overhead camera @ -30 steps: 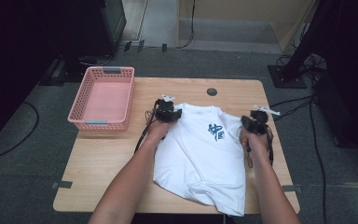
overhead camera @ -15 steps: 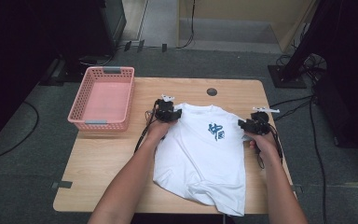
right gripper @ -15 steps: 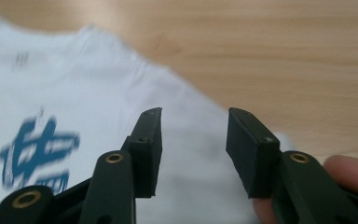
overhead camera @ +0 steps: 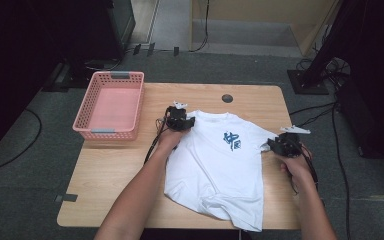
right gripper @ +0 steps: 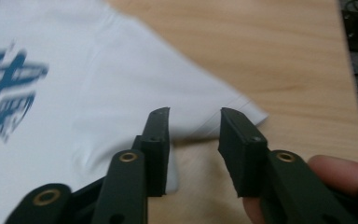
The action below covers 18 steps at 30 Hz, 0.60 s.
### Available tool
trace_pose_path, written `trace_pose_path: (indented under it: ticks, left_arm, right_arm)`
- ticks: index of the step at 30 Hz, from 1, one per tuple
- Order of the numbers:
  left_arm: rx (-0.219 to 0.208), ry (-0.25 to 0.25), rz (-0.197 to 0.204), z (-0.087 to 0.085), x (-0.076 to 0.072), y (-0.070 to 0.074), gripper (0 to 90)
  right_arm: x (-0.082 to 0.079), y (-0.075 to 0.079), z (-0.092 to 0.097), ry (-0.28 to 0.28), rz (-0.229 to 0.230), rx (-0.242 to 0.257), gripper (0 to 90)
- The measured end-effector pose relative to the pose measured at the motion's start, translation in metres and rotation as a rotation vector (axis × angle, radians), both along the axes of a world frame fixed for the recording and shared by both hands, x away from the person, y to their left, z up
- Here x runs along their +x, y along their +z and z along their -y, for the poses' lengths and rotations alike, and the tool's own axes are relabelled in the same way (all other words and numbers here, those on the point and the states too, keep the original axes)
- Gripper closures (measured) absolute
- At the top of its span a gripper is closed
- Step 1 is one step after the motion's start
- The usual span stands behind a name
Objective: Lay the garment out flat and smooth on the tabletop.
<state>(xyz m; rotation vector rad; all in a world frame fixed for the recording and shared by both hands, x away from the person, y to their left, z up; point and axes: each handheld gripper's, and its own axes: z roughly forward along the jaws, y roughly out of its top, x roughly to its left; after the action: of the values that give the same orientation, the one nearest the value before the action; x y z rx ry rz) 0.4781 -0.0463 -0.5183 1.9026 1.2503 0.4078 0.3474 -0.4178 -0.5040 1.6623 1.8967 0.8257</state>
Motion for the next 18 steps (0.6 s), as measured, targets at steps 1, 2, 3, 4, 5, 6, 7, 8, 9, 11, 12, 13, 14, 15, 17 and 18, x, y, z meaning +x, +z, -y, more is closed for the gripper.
trace_pose_path:
  ticks: [1, 2, 3, 4, 5, 6, 7, 8, 9, 11, 12, 13, 14, 15, 17, 18]
  left_arm:
    - [0.000, 0.001, 0.001, 0.000, 0.000, 0.000, 57.6]
    - [0.001, 0.001, 0.001, 0.000, 0.000, 0.000, 57.6]
    - [0.001, 0.001, 0.001, 0.000, 0.000, 0.000, 57.5]
    - [0.001, 0.002, 0.001, 0.001, 0.000, 0.000, 57.5]
    - [0.001, 0.001, 0.001, 0.001, 0.000, 0.000, 57.5]
    - [0.001, 0.002, 0.001, 0.001, 0.000, 0.000, 57.6]
    - [0.001, 0.002, 0.001, 0.000, 0.000, 0.000, 57.5]
    - [0.000, 0.002, 0.000, 0.000, 0.000, 0.000, 57.6]
    - [-0.001, 0.001, 0.000, 0.000, 0.000, 0.000, 57.6]
    - [-0.001, 0.001, 0.000, 0.000, 0.000, 0.000, 57.6]
    - [-0.001, 0.001, 0.000, 0.000, 0.000, 0.000, 57.6]
    - [-0.001, 0.000, 0.000, 0.000, 0.000, 0.000, 57.5]
    - [-0.002, 0.000, 0.000, 0.000, 0.000, 0.000, 57.4]
    - [-0.003, -0.001, 0.000, 0.000, 0.000, 0.000, 57.1]
    - [-0.004, -0.003, -0.001, 0.000, 0.000, 0.000, 56.8]
    - [-0.007, -0.009, -0.002, 0.000, 0.000, 0.000, 56.1]
  right_arm:
    - [-0.002, -0.003, -0.003, -0.004, -0.001, -0.007, 73.3]
    - [-0.004, -0.006, -0.004, -0.013, -0.006, 0.006, 78.5]
    - [-0.004, -0.009, -0.005, -0.021, -0.005, 0.020, 81.0]
    - [-0.004, -0.012, -0.005, -0.036, 0.010, 0.032, 83.7]
    - [-0.005, -0.013, -0.004, -0.048, 0.020, 0.059, 84.4]
    - [-0.007, -0.014, -0.004, -0.053, 0.025, 0.059, 84.4]
    - [-0.009, -0.014, -0.005, -0.051, 0.026, 0.041, 84.4]
    - [-0.013, -0.013, -0.005, -0.046, 0.026, 0.016, 84.3]
    - [-0.019, -0.013, -0.006, -0.038, 0.024, -0.007, 84.2]
    - [-0.031, -0.011, -0.005, -0.038, 0.011, -0.032, 84.0]
    - [-0.037, -0.010, -0.004, -0.035, -0.004, -0.039, 83.4]
    - [-0.043, -0.008, -0.004, -0.023, -0.023, -0.046, 81.9]
    - [-0.047, -0.005, -0.003, -0.009, -0.042, -0.049, 79.6]
    - [-0.050, -0.002, -0.003, 0.002, -0.050, -0.058, 77.2]
    - [-0.051, 0.006, -0.002, -0.010, -0.025, -0.050, 73.7]
    - [-0.047, 0.009, -0.002, -0.025, -0.007, -0.033, 72.0]
